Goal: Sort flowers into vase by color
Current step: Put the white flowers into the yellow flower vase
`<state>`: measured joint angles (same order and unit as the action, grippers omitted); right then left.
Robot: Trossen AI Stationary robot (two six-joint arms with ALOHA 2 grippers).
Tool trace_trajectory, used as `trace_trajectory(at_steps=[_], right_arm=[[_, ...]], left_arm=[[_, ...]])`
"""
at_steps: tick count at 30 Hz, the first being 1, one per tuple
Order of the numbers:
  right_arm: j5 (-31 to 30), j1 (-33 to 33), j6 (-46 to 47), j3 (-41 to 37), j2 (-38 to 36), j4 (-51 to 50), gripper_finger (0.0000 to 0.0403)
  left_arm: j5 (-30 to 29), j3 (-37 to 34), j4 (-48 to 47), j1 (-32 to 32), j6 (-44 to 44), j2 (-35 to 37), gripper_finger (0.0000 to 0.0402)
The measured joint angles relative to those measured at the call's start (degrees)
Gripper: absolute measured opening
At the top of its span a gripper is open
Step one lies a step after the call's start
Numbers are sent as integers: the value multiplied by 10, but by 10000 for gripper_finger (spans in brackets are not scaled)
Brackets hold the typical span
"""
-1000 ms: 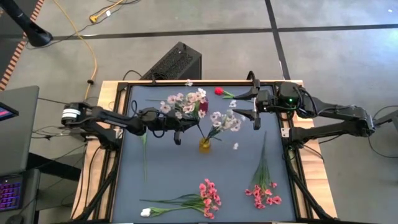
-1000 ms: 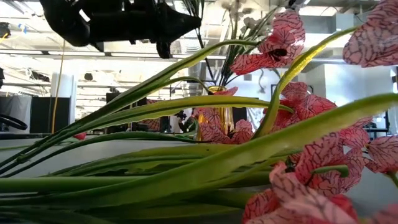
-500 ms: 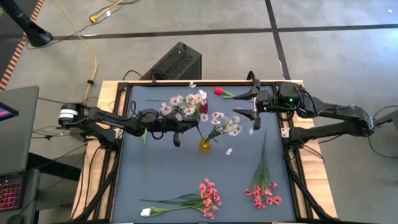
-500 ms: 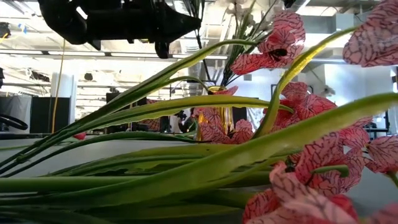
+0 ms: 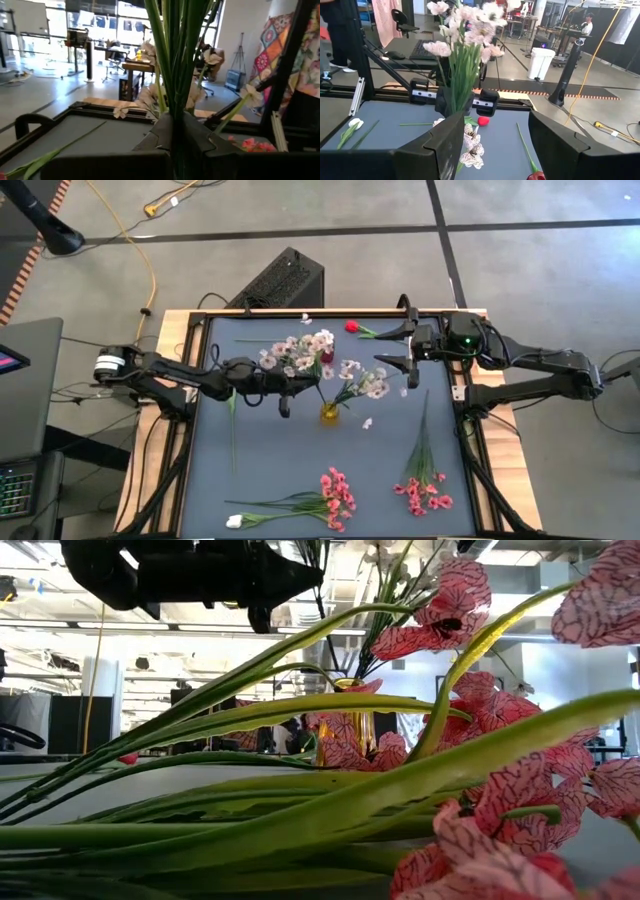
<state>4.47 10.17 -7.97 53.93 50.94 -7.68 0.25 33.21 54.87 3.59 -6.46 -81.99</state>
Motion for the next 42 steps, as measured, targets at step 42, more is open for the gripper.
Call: trace_trajectory(at_steps=[42], right_arm=[[0, -3, -7, 0, 0, -6, 248]], left_arm=[[15, 40, -52, -21, 17, -131, 0]])
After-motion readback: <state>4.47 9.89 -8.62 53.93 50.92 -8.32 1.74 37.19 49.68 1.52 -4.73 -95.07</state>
